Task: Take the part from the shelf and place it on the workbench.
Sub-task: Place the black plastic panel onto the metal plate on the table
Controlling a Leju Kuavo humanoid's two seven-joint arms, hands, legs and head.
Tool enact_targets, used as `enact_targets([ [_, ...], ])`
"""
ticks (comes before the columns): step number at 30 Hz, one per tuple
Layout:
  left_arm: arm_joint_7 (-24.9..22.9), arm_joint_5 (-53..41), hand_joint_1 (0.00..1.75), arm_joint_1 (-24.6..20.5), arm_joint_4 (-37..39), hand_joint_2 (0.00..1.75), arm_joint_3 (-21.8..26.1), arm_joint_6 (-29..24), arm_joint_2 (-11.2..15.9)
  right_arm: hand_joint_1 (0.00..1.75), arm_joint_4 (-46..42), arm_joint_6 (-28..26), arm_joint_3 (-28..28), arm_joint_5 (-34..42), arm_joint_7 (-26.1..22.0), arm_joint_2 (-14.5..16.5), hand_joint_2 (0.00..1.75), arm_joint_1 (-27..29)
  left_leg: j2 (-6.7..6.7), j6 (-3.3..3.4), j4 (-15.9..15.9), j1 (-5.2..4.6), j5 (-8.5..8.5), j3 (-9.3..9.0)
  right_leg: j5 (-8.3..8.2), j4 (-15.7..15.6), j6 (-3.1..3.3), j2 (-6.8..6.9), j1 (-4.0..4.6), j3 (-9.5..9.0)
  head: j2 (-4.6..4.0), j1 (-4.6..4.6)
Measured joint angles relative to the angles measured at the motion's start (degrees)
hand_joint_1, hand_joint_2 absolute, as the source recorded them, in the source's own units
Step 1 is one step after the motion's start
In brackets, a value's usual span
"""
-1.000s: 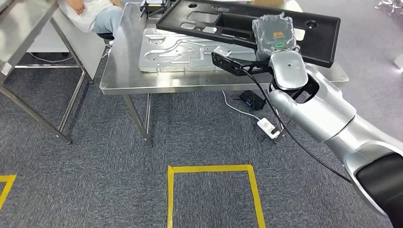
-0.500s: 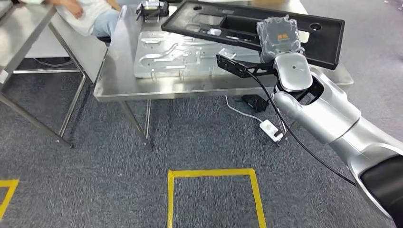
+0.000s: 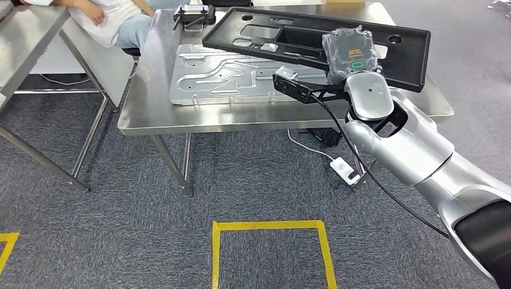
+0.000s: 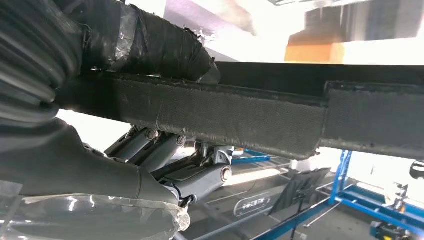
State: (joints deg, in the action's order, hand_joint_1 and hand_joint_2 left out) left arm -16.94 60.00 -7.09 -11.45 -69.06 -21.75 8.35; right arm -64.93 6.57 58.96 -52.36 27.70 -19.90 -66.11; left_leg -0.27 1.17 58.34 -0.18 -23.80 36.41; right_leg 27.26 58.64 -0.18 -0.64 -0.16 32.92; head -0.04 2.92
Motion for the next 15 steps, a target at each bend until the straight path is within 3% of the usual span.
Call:
enact_targets([
  [2, 0.00, 0.00, 0.00, 0.06, 0.00, 1.75, 0.01, 0.11, -0.03, 1.75, 0.05, -0.05, -0.01, -0.08, -0.27, 0.00, 1.75, 0.09, 0.09, 0.50, -0.87, 0.30, -0.06, -0.89, 1.20, 2.32, -0.56, 0.09, -0.01, 1.05, 0.00, -0.09],
  [5, -0.20, -0.02, 0.00, 0.02, 0.00, 1.75, 0.01, 0.19, -0.04, 1.75, 0.16, -0.27, -0.01, -0.22, -0.77, 0.01, 1.75, 0.37, 0.09, 1.16, -1.14, 0.41, -0.69, -1.88, 4.31, 12.74, -1.19, 0.16, -0.27, 7.14, 0.00, -0.22],
  [6, -0.30, -0.04, 0.00, 0.00, 0.00, 1.75, 0.01, 0.19, -0.04, 1.75, 0.26, -0.33, 0.00, -0.27, -1.00, 0.01, 1.75, 0.62, 0.00, 1.19, -1.07, 0.44, -1.01, -2.17, 4.38, 15.31, -1.38, 0.18, -0.44, 9.12, 0.00, -0.23],
  [7, -0.42, -0.08, 0.00, 0.00, 0.00, 1.75, 0.01, 0.19, -0.04, 1.75, 0.41, -0.38, 0.00, -0.36, -1.26, 0.02, 1.75, 0.88, -0.11, 1.11, -0.95, 0.50, -1.41, -2.51, 3.41, 15.90, -1.56, 0.20, -0.64, 10.23, 0.00, -0.25],
  [8, -0.56, -0.13, 0.00, 0.02, 0.00, 1.75, 0.01, 0.18, -0.05, 1.75, 0.58, -0.42, 0.01, -0.48, -1.58, 0.05, 1.75, 1.07, -0.24, 0.96, -0.73, 0.60, -1.88, -2.91, 1.37, 14.14, -1.72, 0.26, -0.84, 10.14, 0.00, -0.26],
  [10, -0.78, -0.23, 0.00, 0.08, 0.00, 1.75, 0.01, 0.17, -0.05, 1.75, 0.92, -0.64, 0.01, -0.83, -2.27, 0.21, 1.75, 1.22, -0.43, 0.41, -0.08, 0.77, -3.03, -3.54, -3.19, 7.23, -1.96, 0.43, -1.17, 7.84, 0.00, -0.27],
  [11, -0.84, -0.27, 0.00, 0.05, 0.00, 1.75, 0.01, 0.17, -0.04, 1.75, 1.09, -0.83, 0.02, -1.00, -2.59, 0.40, 1.75, 1.17, -0.50, 0.02, 0.40, 0.74, -3.60, -3.61, -4.30, 4.19, -1.89, 0.44, -1.17, 6.65, 0.00, -0.31],
  [12, -0.84, -0.32, 0.00, 0.01, 0.00, 1.75, 0.01, 0.17, -0.04, 1.75, 1.27, -1.03, 0.04, -1.14, -2.86, 0.63, 1.75, 1.20, -0.55, -0.38, 0.69, 0.70, -3.97, -3.50, -4.61, 2.52, -1.69, 0.40, -1.11, 5.96, 0.00, -0.33],
  [15, -0.78, -0.46, 0.00, -0.10, 0.00, 1.75, 0.02, 0.27, -0.07, 1.75, 1.93, -1.36, 0.19, -1.37, -3.53, 1.49, 1.75, 1.65, -0.56, -1.26, 0.80, 0.68, -4.36, -3.20, -3.99, 1.74, -0.59, 0.22, -0.83, 5.58, 0.00, -0.26],
])
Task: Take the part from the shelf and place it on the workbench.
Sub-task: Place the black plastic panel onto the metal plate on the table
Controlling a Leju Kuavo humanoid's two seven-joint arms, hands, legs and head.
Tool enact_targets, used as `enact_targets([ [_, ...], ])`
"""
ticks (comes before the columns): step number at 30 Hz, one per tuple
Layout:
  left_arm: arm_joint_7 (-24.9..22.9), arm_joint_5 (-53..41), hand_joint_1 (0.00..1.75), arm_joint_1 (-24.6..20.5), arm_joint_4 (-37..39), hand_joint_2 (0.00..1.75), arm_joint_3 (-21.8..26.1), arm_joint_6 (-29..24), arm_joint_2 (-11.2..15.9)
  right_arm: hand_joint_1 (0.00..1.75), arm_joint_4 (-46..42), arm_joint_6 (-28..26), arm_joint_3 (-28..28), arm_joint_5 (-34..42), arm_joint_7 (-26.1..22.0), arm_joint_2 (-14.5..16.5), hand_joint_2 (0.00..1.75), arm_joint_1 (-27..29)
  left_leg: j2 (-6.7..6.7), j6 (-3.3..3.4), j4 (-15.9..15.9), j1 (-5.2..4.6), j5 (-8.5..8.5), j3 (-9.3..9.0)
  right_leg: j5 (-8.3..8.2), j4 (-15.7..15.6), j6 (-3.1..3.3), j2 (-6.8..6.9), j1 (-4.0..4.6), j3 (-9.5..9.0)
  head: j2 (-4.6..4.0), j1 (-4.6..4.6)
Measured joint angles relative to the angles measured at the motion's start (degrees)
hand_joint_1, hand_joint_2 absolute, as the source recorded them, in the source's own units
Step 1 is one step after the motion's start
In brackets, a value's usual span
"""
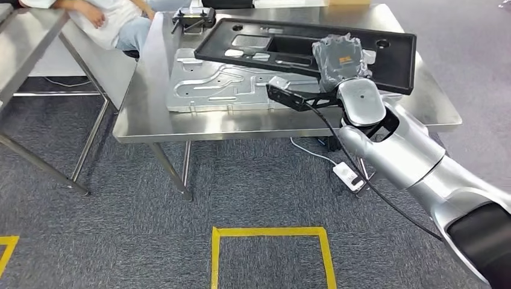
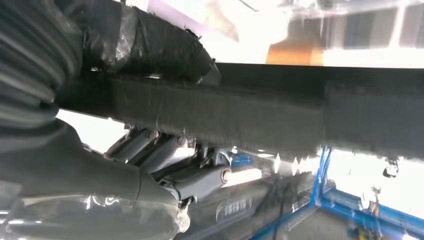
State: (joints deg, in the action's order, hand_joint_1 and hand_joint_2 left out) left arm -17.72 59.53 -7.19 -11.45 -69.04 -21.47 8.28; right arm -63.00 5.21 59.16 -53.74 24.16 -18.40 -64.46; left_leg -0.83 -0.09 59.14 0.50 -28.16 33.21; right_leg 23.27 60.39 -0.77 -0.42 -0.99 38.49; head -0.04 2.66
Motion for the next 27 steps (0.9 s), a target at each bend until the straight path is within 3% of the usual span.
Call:
enact_targets([
  [2, 0.07, -0.10, 0.00, -0.01, 0.00, 1.75, 0.01, 0.07, -0.08, 1.75, 0.43, -0.15, 0.07, -0.19, -0.31, 0.55, 1.75, 0.20, 0.22, -0.42, 1.86, 0.11, -0.96, 0.72, 0.23, -0.32, 0.69, 0.00, -0.08, -0.52, 0.00, 0.09],
  [3, 0.12, -0.15, 0.00, 0.00, 0.00, 1.75, 0.01, 0.08, -0.10, 1.75, 0.61, -0.29, 0.08, -0.30, -0.43, 0.84, 1.75, 0.22, 0.34, -0.60, 4.39, 0.15, -1.95, 2.08, 0.41, -0.39, 1.01, 0.01, -0.09, -0.86, 0.00, 0.12],
  [6, 0.27, -0.28, 0.00, 0.06, 0.00, 1.75, -0.01, 0.08, -0.13, 1.75, 1.18, -0.62, 0.20, -0.55, -0.85, 1.66, 1.75, 0.35, 0.49, -0.94, 14.74, 0.20, -4.47, 8.67, 1.05, -0.39, 1.67, -0.08, 0.23, -1.54, 0.00, 0.16],
  [7, 0.31, -0.31, 0.00, 0.09, 0.00, 1.75, -0.01, 0.08, -0.15, 1.75, 1.38, -0.62, 0.26, -0.60, -1.02, 1.95, 1.75, 0.48, 0.49, -0.89, 15.90, 0.20, -3.86, 10.02, 1.29, -0.39, 1.75, -0.14, 0.37, -1.84, 0.00, 0.15],
  [8, 0.34, -0.33, 0.00, 0.13, 0.00, 1.75, -0.01, 0.08, -0.16, 1.75, 1.60, -0.62, 0.32, -0.63, -1.16, 2.23, 1.75, 0.60, 0.49, -0.71, 14.79, 0.16, -2.14, 10.24, 1.56, -0.38, 1.78, -0.20, 0.51, -2.23, 0.00, 0.16],
  [10, 0.39, -0.37, 0.00, 0.15, 0.00, 1.75, -0.01, 0.05, -0.15, 1.75, 1.95, -0.63, 0.34, -0.69, -1.35, 2.65, 1.75, 0.68, 0.47, -0.02, 7.67, 0.00, 2.71, 7.85, 2.17, -0.41, 1.75, -0.25, 0.73, -3.17, 0.00, 0.11],
  [12, 0.41, -0.43, 0.00, 0.08, 0.00, 1.75, -0.01, -0.02, -0.09, 1.75, 2.22, -0.66, 0.34, -0.77, -1.42, 2.91, 1.75, 0.49, 0.48, 0.58, 1.66, -0.39, 4.96, 5.17, 2.61, -0.50, 1.47, -0.27, 0.92, -3.63, 0.00, 0.09],
  [14, 0.38, -0.51, 0.00, -0.02, 0.00, 1.75, 0.00, -0.16, -0.05, 1.75, 2.49, -0.69, 0.34, -0.82, -1.49, 3.15, 1.75, 0.43, 0.47, 0.84, 0.18, -0.77, 4.61, 4.36, 2.74, -0.72, 0.96, -0.29, 0.93, -3.69, 0.00, 0.08],
  [17, 0.33, -0.57, 0.00, 0.03, 0.00, 1.75, -0.01, -0.33, -0.07, 1.75, 2.79, -0.75, 0.34, -0.82, -1.72, 3.38, 1.75, 0.68, 0.56, 1.51, -1.11, -0.43, 4.71, 3.28, 3.68, 0.37, 0.11, -0.05, 1.01, -3.26, 0.00, -0.06],
  [19, 0.32, -0.57, 0.00, 0.08, 0.00, 1.75, -0.01, -0.40, -0.09, 1.75, 2.95, -0.86, 0.34, -0.82, -1.84, 3.40, 1.75, 0.83, 0.65, 1.98, -1.64, -0.26, 4.61, 2.53, 6.02, 5.77, -0.27, 0.11, 0.94, -0.57, 0.00, -0.22],
  [21, 0.32, -0.59, 0.00, 0.03, 0.00, 1.75, -0.01, -0.45, -0.09, 1.75, 3.09, -0.95, 0.34, -0.82, -1.98, 3.43, 1.75, 1.27, 0.64, 2.31, -1.61, -0.24, 4.20, 2.12, 8.19, 12.93, -0.57, 0.13, 0.75, 3.68, 0.00, -0.27],
  [22, 0.32, -0.58, 0.00, 0.01, 0.00, 1.75, -0.01, -0.45, -0.09, 1.75, 3.19, -0.97, 0.34, -0.82, -2.04, 3.43, 1.75, 1.59, 0.57, 2.35, -1.56, -0.22, 3.94, 1.90, 8.04, 14.64, -0.72, 0.14, 0.58, 5.05, 0.00, -0.28],
  [23, 0.32, -0.57, 0.00, 0.03, 0.00, 1.75, -0.01, -0.45, -0.09, 1.75, 3.30, -0.97, 0.34, -0.82, -2.07, 3.43, 1.75, 1.85, 0.48, 2.26, -1.45, -0.18, 3.64, 1.64, 6.82, 14.16, -0.84, 0.16, 0.39, 5.36, 0.00, -0.29],
  [25, 0.31, -0.53, 0.00, 0.12, 0.00, 1.75, -0.01, -0.37, -0.12, 1.75, 3.44, -0.98, 0.35, -0.82, -2.06, 3.44, 1.75, 2.03, 0.30, 1.86, -0.93, -0.07, 2.85, 1.18, 2.46, 7.53, -0.99, 0.26, 0.01, 3.04, 0.00, -0.30],
  [27, 0.17, -0.49, 0.00, 0.16, 0.00, 1.75, -0.01, -0.25, -0.15, 1.75, 3.50, -1.04, 0.35, -0.82, -2.06, 3.56, 1.75, 1.92, 0.18, 1.20, -0.12, -0.19, 1.96, 1.18, 0.09, 1.29, -0.78, 0.31, 0.02, 0.22, 0.00, -0.30],
])
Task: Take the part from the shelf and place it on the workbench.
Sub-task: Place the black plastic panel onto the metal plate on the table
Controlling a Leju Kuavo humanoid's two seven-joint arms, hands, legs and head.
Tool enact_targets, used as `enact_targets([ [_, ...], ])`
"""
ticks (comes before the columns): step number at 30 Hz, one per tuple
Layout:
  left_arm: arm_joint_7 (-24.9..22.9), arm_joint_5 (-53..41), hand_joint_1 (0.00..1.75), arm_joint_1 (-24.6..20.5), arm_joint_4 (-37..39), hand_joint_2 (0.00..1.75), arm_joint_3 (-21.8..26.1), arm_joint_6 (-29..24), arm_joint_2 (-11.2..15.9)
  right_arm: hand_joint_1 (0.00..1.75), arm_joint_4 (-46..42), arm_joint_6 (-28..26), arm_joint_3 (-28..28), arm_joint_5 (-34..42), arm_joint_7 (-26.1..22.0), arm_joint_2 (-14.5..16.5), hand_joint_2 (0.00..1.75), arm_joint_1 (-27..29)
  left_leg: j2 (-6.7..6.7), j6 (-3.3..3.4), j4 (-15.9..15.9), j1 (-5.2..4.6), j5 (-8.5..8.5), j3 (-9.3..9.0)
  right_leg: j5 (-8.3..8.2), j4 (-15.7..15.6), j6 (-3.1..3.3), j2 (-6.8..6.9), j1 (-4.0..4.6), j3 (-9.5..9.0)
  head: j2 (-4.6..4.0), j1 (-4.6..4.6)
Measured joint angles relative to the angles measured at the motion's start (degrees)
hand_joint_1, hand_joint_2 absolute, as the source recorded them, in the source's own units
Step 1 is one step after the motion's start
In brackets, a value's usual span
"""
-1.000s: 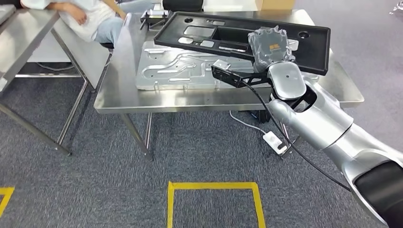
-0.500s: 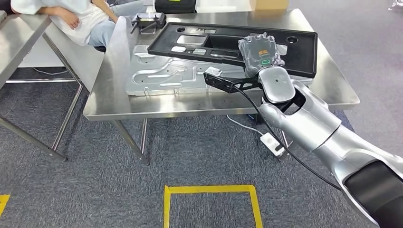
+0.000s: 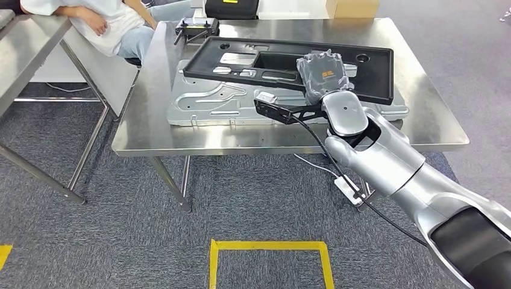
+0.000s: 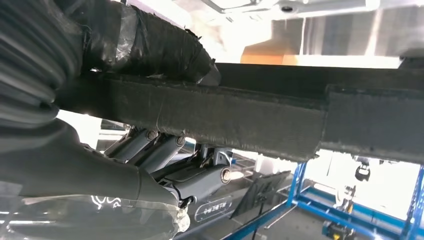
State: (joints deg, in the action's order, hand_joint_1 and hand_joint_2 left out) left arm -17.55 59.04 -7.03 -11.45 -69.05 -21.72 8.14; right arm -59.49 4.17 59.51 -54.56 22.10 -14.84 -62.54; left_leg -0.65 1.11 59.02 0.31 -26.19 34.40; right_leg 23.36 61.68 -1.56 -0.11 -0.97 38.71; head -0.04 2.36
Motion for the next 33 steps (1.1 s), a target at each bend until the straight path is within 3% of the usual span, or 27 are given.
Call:
enact_targets([
  [1, -0.11, 0.01, 0.00, 0.00, 0.00, 1.75, 0.00, 0.09, -0.01, 1.75, 0.03, -0.03, 0.01, 0.00, 0.01, 0.12, 1.75, 0.02, -0.02, -0.29, 0.22, -0.07, -0.30, 0.06, -0.11, -1.30, 0.27, -0.02, 0.13, -0.64, 0.00, 0.03],
  [5, -0.36, 0.00, 0.00, -0.01, 0.00, 1.75, 0.00, 0.32, -0.05, 1.75, 0.23, -0.12, 0.01, -0.02, 0.11, 0.57, 1.75, 0.23, 0.08, -1.30, 1.08, 0.07, -1.33, 0.22, 0.45, -1.68, 1.69, -0.20, 0.21, -1.23, 0.00, 0.09],
  [7, -0.38, -0.01, 0.00, -0.03, 0.00, 1.75, 0.01, 0.30, -0.07, 1.75, 0.28, -0.20, 0.01, -0.05, 0.17, 0.86, 1.75, 0.16, 0.21, -1.77, 5.96, 0.20, -3.57, 2.57, 0.70, -1.93, 2.31, -0.26, 0.06, -1.79, 0.00, 0.20],
  [9, -0.37, -0.04, 0.00, -0.04, 0.00, 1.75, 0.01, 0.24, -0.07, 1.75, 0.34, -0.25, 0.01, -0.07, 0.15, 1.03, 1.75, 0.33, 0.25, -2.02, 13.34, 0.24, -5.96, 6.78, 1.16, -1.95, 2.63, -0.30, 0.16, -2.31, 0.00, 0.24],
  [10, -0.36, -0.06, 0.00, -0.01, 0.00, 1.75, 0.01, 0.21, -0.08, 1.75, 0.38, -0.26, 0.01, -0.07, 0.15, 1.09, 1.75, 0.55, 0.25, -2.06, 15.61, 0.25, -6.07, 8.42, 1.43, -1.95, 2.69, -0.31, 0.23, -2.64, 0.00, 0.22],
  [11, -0.34, -0.08, 0.00, 0.02, 0.00, 1.75, 0.01, 0.20, -0.10, 1.75, 0.43, -0.26, 0.01, -0.07, 0.14, 1.13, 1.75, 0.78, 0.26, -2.01, 15.71, 0.25, -5.04, 9.05, 1.72, -1.94, 2.69, -0.33, 0.29, -3.04, 0.00, 0.23],
  [13, -0.30, -0.09, 0.00, 0.07, 0.00, 1.75, 0.00, 0.19, -0.13, 1.75, 0.50, -0.26, 0.01, -0.07, 0.15, 1.16, 1.75, 1.03, 0.26, -1.65, 9.61, 0.25, -0.40, 7.10, 2.38, -1.95, 2.56, -0.36, 0.37, -3.98, 0.00, 0.22],
  [15, -0.27, -0.11, 0.00, 0.07, 0.00, 1.75, 0.00, 0.15, -0.11, 1.75, 0.56, -0.30, 0.01, -0.08, 0.15, 1.19, 1.75, 0.96, 0.21, -1.19, 2.57, 0.00, 2.55, 4.02, 2.92, -1.98, 2.25, -0.44, 0.49, -4.56, 0.00, 0.19],
  [16, -0.27, -0.12, 0.00, 0.03, 0.00, 1.75, 0.00, 0.13, -0.10, 1.75, 0.58, -0.32, 0.01, -0.08, 0.15, 1.20, 1.75, 0.93, 0.19, -0.98, 0.81, -0.19, 2.82, 3.19, 3.05, -2.06, 2.02, -0.47, 0.50, -4.63, 0.00, 0.19],
  [19, -0.27, -0.22, 0.00, -0.05, 0.00, 1.75, 0.00, 0.10, -0.11, 1.75, 0.69, -0.36, 0.01, -0.09, 0.15, 1.24, 1.75, 1.09, 0.24, -0.28, -0.28, -0.37, 2.35, 2.47, 3.37, -2.32, 1.11, -0.50, 0.44, -4.72, 0.00, 0.16],
  [21, -0.28, -0.33, 0.00, -0.02, 0.00, 1.75, 0.00, 0.10, -0.14, 1.75, 0.77, -0.38, 0.01, -0.09, 0.15, 1.25, 1.75, 1.09, 0.32, 0.31, -0.97, -0.13, 2.27, 1.64, 4.49, -0.29, 0.63, -0.35, 0.47, -3.87, 0.00, 0.00],
  [24, -0.31, -0.61, 0.00, -0.03, 0.00, 1.75, 0.00, 0.06, -0.15, 1.75, 0.97, -0.46, 0.01, -0.09, 0.14, 1.26, 1.75, 1.32, 0.39, 1.14, -1.21, -0.13, 1.66, 0.66, 8.01, 9.89, 0.38, -0.23, 0.45, 1.84, 0.00, -0.14],
  [25, -0.31, -0.68, 0.00, -0.05, 0.00, 1.75, 0.00, 0.04, -0.15, 1.75, 1.05, -0.48, 0.01, -0.09, 0.11, 1.26, 1.75, 1.60, 0.36, 1.28, -1.16, -0.15, 1.37, 0.37, 8.36, 12.66, 0.30, -0.22, 0.40, 3.76, 0.00, -0.15],
  [26, -0.31, -0.74, 0.00, -0.06, 0.00, 1.75, 0.00, 0.05, -0.14, 1.75, 1.14, -0.49, 0.01, -0.09, 0.09, 1.27, 1.75, 1.90, 0.29, 1.31, -1.08, -0.15, 1.04, 0.05, 7.68, 13.61, 0.24, -0.20, 0.33, 4.91, 0.00, -0.17],
  [27, -0.31, -0.78, 0.00, -0.04, 0.00, 1.75, 0.00, 0.06, -0.14, 1.75, 1.25, -0.50, 0.01, -0.09, 0.06, 1.27, 1.75, 2.10, 0.19, 1.26, -0.94, -0.14, 0.68, -0.28, 5.97, 12.38, 0.20, -0.17, 0.23, 4.96, 0.00, -0.19],
  [29, -0.33, -0.81, 0.00, 0.03, 0.00, 1.75, 0.00, 0.10, -0.14, 1.75, 1.42, -0.52, 0.01, -0.09, 0.06, 1.27, 1.75, 2.14, -0.01, 0.94, -0.50, -0.16, -0.21, -0.91, 1.36, 5.53, 0.24, -0.07, 0.02, 2.74, 0.00, -0.20],
  [30, -0.34, -0.83, 0.00, 0.04, 0.00, 1.75, 0.00, 0.12, -0.14, 1.75, 1.49, -0.56, 0.01, -0.09, 0.04, 1.31, 1.75, 2.02, -0.10, 0.66, -0.12, -0.28, -0.72, -1.05, 0.04, 2.10, 0.35, -0.05, 0.03, 1.29, 0.00, -0.18],
  [31, -0.36, -0.85, 0.00, 0.03, 0.00, 1.75, 0.00, 0.12, -0.14, 1.75, 1.52, -0.61, 0.01, -0.09, 0.02, 1.36, 1.75, 1.92, -0.15, 0.37, 0.11, -0.39, -1.11, -1.10, -0.57, -0.20, 0.49, -0.04, 0.07, 0.26, 0.00, -0.15],
  [33, -0.36, -0.91, 0.00, -0.03, 0.00, 1.75, 0.00, 0.10, -0.14, 1.75, 1.59, -0.71, 0.01, -0.10, -0.03, 1.49, 1.75, 1.86, -0.19, -0.23, 0.25, -0.53, -1.63, -1.09, -0.09, -1.54, 0.98, -0.13, 0.30, -0.57, 0.00, -0.10],
])
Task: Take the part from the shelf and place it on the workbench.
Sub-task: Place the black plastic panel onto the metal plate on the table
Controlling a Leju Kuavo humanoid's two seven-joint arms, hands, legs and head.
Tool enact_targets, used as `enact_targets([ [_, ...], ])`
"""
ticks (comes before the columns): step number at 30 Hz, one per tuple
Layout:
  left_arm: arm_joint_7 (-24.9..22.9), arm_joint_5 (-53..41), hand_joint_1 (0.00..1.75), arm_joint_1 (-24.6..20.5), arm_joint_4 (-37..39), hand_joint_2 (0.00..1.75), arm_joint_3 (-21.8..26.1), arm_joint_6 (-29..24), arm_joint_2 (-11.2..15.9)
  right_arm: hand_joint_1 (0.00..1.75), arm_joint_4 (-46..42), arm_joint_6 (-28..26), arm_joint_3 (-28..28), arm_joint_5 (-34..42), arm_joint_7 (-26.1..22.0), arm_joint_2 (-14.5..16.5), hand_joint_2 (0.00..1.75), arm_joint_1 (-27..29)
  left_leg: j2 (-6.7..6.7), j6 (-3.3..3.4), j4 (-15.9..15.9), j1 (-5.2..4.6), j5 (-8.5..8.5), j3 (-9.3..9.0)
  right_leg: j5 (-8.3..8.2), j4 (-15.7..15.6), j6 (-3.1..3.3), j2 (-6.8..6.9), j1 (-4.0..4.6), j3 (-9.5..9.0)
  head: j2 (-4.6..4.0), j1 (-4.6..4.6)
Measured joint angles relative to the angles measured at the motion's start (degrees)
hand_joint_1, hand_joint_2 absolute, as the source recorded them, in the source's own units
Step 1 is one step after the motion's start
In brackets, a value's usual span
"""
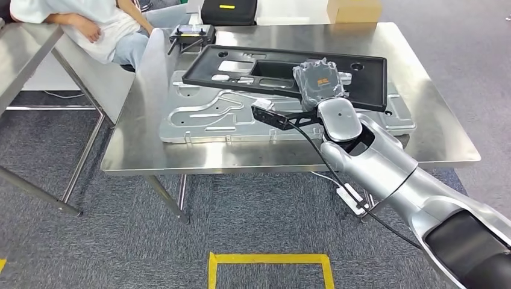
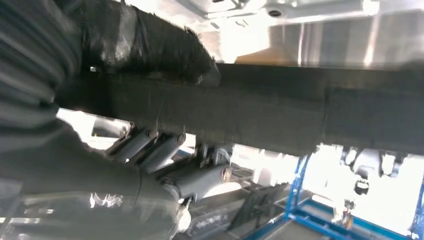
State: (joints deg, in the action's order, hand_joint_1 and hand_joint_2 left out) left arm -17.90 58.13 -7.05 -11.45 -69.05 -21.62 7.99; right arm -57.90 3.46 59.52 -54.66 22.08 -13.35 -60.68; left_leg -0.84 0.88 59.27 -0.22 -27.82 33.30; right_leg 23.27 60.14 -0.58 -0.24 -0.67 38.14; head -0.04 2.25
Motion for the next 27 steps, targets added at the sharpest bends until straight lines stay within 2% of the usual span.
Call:
enact_targets([
  [2, 0.00, -0.10, 0.00, -0.01, 0.00, 1.75, 0.00, -0.07, 0.01, 1.75, 0.07, -0.06, 0.00, -0.01, 0.01, 0.09, 1.75, 0.06, 0.10, -0.61, 0.29, 0.19, -0.57, 0.05, 0.15, -0.27, 0.62, -0.06, -0.07, -0.35, 0.00, 0.01],
  [3, 0.00, -0.16, 0.00, -0.02, 0.00, 1.75, 0.00, -0.12, 0.01, 1.75, 0.12, -0.10, 0.00, -0.02, 0.03, 0.14, 1.75, 0.05, 0.20, -0.91, 1.55, 0.28, -1.30, 0.58, 0.23, -0.48, 0.92, -0.08, -0.16, -0.64, 0.00, 0.12],
  [5, 0.00, -0.25, 0.00, -0.03, 0.00, 1.75, 0.00, -0.25, 0.02, 1.75, 0.22, -0.25, 0.00, -0.04, 0.05, 0.29, 1.75, 0.06, 0.38, -1.44, 7.31, 0.43, -3.68, 3.51, 0.52, -0.71, 1.42, -0.12, -0.25, -1.22, 0.00, 0.31],
  [7, 0.00, -0.28, 0.00, -0.01, 0.00, 1.75, 0.00, -0.38, 0.02, 1.75, 0.38, -0.35, 0.00, -0.05, 0.00, 0.51, 1.75, 0.25, 0.43, -1.74, 13.97, 0.49, -5.28, 7.70, 0.96, -0.72, 1.62, -0.20, -0.24, -1.73, 0.00, 0.35],
  [8, 0.00, -0.30, 0.00, 0.03, 0.00, 1.75, 0.00, -0.45, 0.02, 1.75, 0.47, -0.35, 0.00, -0.05, -0.04, 0.62, 1.75, 0.42, 0.43, -1.79, 15.22, 0.51, -4.73, 8.99, 1.25, -0.71, 1.61, -0.25, -0.24, -2.08, 0.00, 0.36],
  [9, 0.01, -0.30, 0.00, 0.07, 0.00, 1.75, 0.00, -0.52, 0.01, 1.75, 0.55, -0.35, 0.00, -0.05, -0.07, 0.69, 1.75, 0.56, 0.43, -1.77, 14.33, 0.54, -3.12, 9.26, 1.57, -0.71, 1.56, -0.27, -0.24, -2.51, 0.00, 0.35],
  [11, 0.07, -0.30, 0.00, 0.11, 0.00, 1.75, 0.00, -0.70, 0.02, 1.75, 0.61, -0.38, 0.00, -0.05, -0.09, 0.73, 1.75, 0.67, 0.44, -1.54, 7.43, 0.59, 1.76, 7.16, 2.27, -0.73, 1.32, -0.29, -0.25, -3.50, 0.00, 0.35],
  [12, 0.09, -0.31, 0.00, 0.10, 0.00, 1.75, 0.00, -0.80, 0.03, 1.75, 0.64, -0.43, 0.00, -0.05, -0.09, 0.74, 1.75, 0.60, 0.43, -1.39, 3.87, 0.48, 3.40, 5.66, 2.59, -0.71, 1.09, -0.32, -0.16, -3.83, 0.00, 0.35],
  [13, 0.12, -0.31, 0.00, 0.07, 0.00, 1.75, 0.00, -0.87, 0.05, 1.75, 0.66, -0.49, 0.00, -0.05, -0.09, 0.75, 1.75, 0.53, 0.42, -1.15, 1.38, 0.36, 4.19, 4.56, 2.82, -0.74, 0.84, -0.35, -0.09, -4.01, 0.00, 0.35],
  [15, 0.14, -0.33, 0.00, -0.02, 0.00, 1.75, 0.00, -0.97, 0.07, 1.75, 0.73, -0.58, 0.00, -0.05, -0.10, 0.80, 1.75, 0.50, 0.38, -0.64, -0.10, 0.02, 3.85, 3.67, 3.02, -0.97, 0.28, -0.42, 0.02, -4.15, 0.00, 0.35],
  [18, 0.15, -0.38, 0.00, -0.02, 0.00, 1.75, -0.01, -0.99, 0.05, 1.75, 0.77, -0.63, 0.00, -0.05, -0.25, 0.87, 1.75, 0.68, 0.41, 0.35, -1.01, 0.31, 3.73, 2.79, 3.90, -0.10, -0.50, -0.32, 0.06, -4.00, 0.00, 0.27],
  [19, 0.14, -0.38, 0.00, -0.01, 0.00, 1.75, -0.01, -0.99, 0.04, 1.75, 0.78, -0.67, 0.00, -0.05, -0.29, 0.89, 1.75, 0.71, 0.46, 0.70, -1.32, 0.45, 3.69, 2.37, 4.90, 1.97, -0.63, -0.28, 0.11, -3.03, 0.00, 0.18],
  [20, 0.13, -0.38, 0.00, 0.01, 0.00, 1.75, -0.02, -0.98, 0.03, 1.75, 0.82, -0.73, 0.00, -0.05, -0.30, 0.91, 1.75, 0.82, 0.49, 1.01, -1.43, 0.44, 3.53, 2.05, 6.20, 5.24, -0.67, -0.22, 0.09, -1.32, 0.00, 0.14],
  [22, 0.08, -0.39, 0.00, -0.02, 0.00, 1.75, -0.02, -0.95, 0.03, 1.75, 0.95, -0.90, 0.00, -0.05, -0.41, 0.96, 1.75, 1.26, 0.50, 1.54, -1.40, 0.32, 3.08, 1.58, 8.32, 12.50, -0.72, -0.21, 0.12, 3.00, 0.00, 0.05],
  [23, 0.05, -0.40, 0.00, -0.03, 0.00, 1.75, -0.02, -0.93, 0.03, 1.75, 1.06, -0.98, 0.00, -0.05, -0.46, 0.99, 1.75, 1.60, 0.44, 1.65, -1.37, 0.27, 2.83, 1.31, 8.17, 14.39, -0.71, -0.20, 0.12, 4.51, 0.00, 0.06],
  [24, 0.01, -0.43, 0.00, -0.03, 0.00, 1.75, -0.02, -0.92, 0.03, 1.75, 1.16, -1.06, 0.00, -0.05, -0.52, 1.00, 1.75, 1.86, 0.34, 1.69, -1.30, 0.24, 2.53, 1.01, 6.97, 14.15, -0.64, -0.19, 0.11, 5.01, 0.00, 0.03],
  [25, -0.03, -0.47, 0.00, -0.02, 0.00, 1.75, -0.02, -0.91, 0.03, 1.75, 1.26, -1.19, 0.00, -0.05, -0.53, 1.00, 1.75, 2.01, 0.21, 1.63, -1.20, 0.24, 2.19, 0.67, 4.89, 11.81, -0.50, -0.18, 0.12, 4.45, 0.00, 0.02],
  [26, -0.05, -0.51, 0.00, 0.00, 0.00, 1.75, -0.02, -0.91, 0.03, 1.75, 1.32, -1.41, 0.00, -0.05, -0.53, 1.01, 1.75, 2.01, 0.08, 1.50, -1.04, 0.24, 1.81, 0.32, 2.43, 7.99, -0.29, -0.15, 0.14, 3.08, 0.00, 0.02],
  [27, -0.08, -0.54, 0.00, 0.02, 0.00, 1.75, -0.02, -0.92, 0.03, 1.75, 1.35, -1.68, 0.00, -0.05, -0.53, 1.03, 1.75, 1.88, 0.00, 1.28, -0.80, 0.10, 1.38, 0.10, 0.75, 4.25, -0.11, -0.12, 0.28, 1.43, 0.00, 0.02],
])
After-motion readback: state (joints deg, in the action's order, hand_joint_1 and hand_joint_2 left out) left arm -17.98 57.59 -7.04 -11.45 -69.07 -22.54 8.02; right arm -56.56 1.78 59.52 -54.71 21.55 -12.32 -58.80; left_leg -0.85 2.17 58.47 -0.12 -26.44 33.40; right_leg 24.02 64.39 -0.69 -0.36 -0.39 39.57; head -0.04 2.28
